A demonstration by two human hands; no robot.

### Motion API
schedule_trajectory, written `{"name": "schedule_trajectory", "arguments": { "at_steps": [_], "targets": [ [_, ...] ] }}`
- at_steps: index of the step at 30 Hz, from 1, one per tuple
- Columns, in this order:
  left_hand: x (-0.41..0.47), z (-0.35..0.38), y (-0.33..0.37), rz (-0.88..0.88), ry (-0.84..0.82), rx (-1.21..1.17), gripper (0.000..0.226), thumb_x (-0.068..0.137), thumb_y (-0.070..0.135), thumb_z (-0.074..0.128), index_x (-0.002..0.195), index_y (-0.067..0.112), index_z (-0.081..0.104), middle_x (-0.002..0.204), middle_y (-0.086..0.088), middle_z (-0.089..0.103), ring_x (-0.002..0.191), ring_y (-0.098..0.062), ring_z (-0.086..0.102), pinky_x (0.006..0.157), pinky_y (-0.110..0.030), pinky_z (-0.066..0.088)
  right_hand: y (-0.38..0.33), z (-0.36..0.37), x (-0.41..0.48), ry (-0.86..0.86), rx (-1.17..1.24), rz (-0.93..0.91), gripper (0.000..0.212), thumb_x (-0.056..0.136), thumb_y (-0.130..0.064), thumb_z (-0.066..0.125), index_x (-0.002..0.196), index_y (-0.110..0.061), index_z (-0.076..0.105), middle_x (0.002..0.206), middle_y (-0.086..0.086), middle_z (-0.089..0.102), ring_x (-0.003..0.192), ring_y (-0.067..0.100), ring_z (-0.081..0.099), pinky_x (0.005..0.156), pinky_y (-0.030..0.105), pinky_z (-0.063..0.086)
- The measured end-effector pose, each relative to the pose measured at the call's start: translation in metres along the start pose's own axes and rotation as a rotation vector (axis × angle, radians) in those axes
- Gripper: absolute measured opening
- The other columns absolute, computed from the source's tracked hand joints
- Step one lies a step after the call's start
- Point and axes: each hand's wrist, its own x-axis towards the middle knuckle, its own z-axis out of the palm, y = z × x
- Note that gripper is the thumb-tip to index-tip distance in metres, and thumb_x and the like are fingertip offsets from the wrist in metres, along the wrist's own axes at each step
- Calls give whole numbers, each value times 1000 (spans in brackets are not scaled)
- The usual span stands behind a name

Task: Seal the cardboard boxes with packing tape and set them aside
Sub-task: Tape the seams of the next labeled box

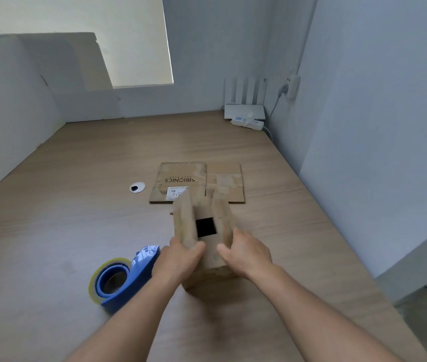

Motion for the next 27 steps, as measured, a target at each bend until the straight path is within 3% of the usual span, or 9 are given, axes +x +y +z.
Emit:
{"name": "schedule_trajectory", "arguments": {
  "at_steps": [2, 4, 6, 8, 11, 14, 18, 24, 27],
  "targets": [
    [-2, -12, 1, 53, 79, -170, 45, 89, 41, 32, 118, 8, 46, 109, -15, 58, 89, -27, 51, 81, -38, 47, 10, -7, 4, 69, 238, 5, 32, 96, -31, 35, 97, -8, 57, 96, 14, 60, 91, 30, 55, 76, 35, 43],
    [0, -25, -6, 3, 148, -444, 40, 94, 29, 29, 125, 9, 45, 103, -14, 56, 81, -28, 54, 77, -43, 52, 28, -16, 11, 112, 622, 124, 31, 97, -14, 35, 72, -9, 52, 75, 13, 53, 77, 27, 51, 68, 39, 46],
    [3, -35, -15, -77, 146, -644, 41, 97, 21, 31, 137, 16, 37, 108, -10, 52, 83, -29, 55, 75, -49, 57, 43, -21, 15, 38, 1096, 256, 28, 94, -7, 36, 74, -8, 55, 73, 16, 54, 67, 29, 54, 58, 44, 55],
    [5, -43, -21, -29, 198, -523, 58, 95, 17, 35, 150, 25, 19, 125, -11, 50, 91, -31, 55, 79, -47, 54, 53, -23, 12, -110, 1286, 303, 23, 94, -3, 35, 85, -4, 57, 77, 18, 56, 66, 29, 56, 48, 39, 55],
    [5, -42, -21, 163, 260, 204, 72, 92, 9, 37, 151, 40, 11, 144, -10, 35, 116, -32, 48, 87, -41, 45, 59, -19, 3, -331, 1219, 277, 21, 90, 8, 33, 86, -1, 52, 81, 18, 53, 70, 32, 56, 45, 38, 55],
    [7, -32, -5, 286, 161, 735, 69, 93, 8, 38, 148, 45, 20, 159, -9, -10, 146, -31, 6, 110, -43, 31, 63, -15, -4, -463, 1170, 260, 23, 86, 11, 32, 86, 0, 53, 77, 18, 56, 62, 31, 59, 49, 38, 56],
    [7, -9, 7, 292, -15, 700, 55, 96, 20, 40, 144, 46, 31, 158, -6, -13, 145, -29, 2, 112, -46, 31, 64, -15, -6, -486, 1089, 219, 20, 85, 9, 35, 82, -2, 51, 63, 14, 58, 52, 26, 60, 49, 35, 55],
    [13, 8, 10, 197, 8, 570, 55, 95, 29, 31, 147, 42, 18, 149, -9, 7, 130, -32, 25, 102, -51, 40, 58, -27, -5, -474, 908, 131, 19, 77, 4, 44, 91, -6, 51, 65, 11, 59, 50, 23, 60, 50, 33, 55],
    [13, 4, 20, 163, 12, 546, 41, 95, 31, 32, 135, 36, 40, 144, -8, 15, 124, -31, 31, 98, -50, 42, 56, -25, -4, -438, 881, 192, 42, 61, -7, 49, 102, -4, 50, 68, 11, 64, 54, 22, 62, 60, 39, 58]
  ]
}}
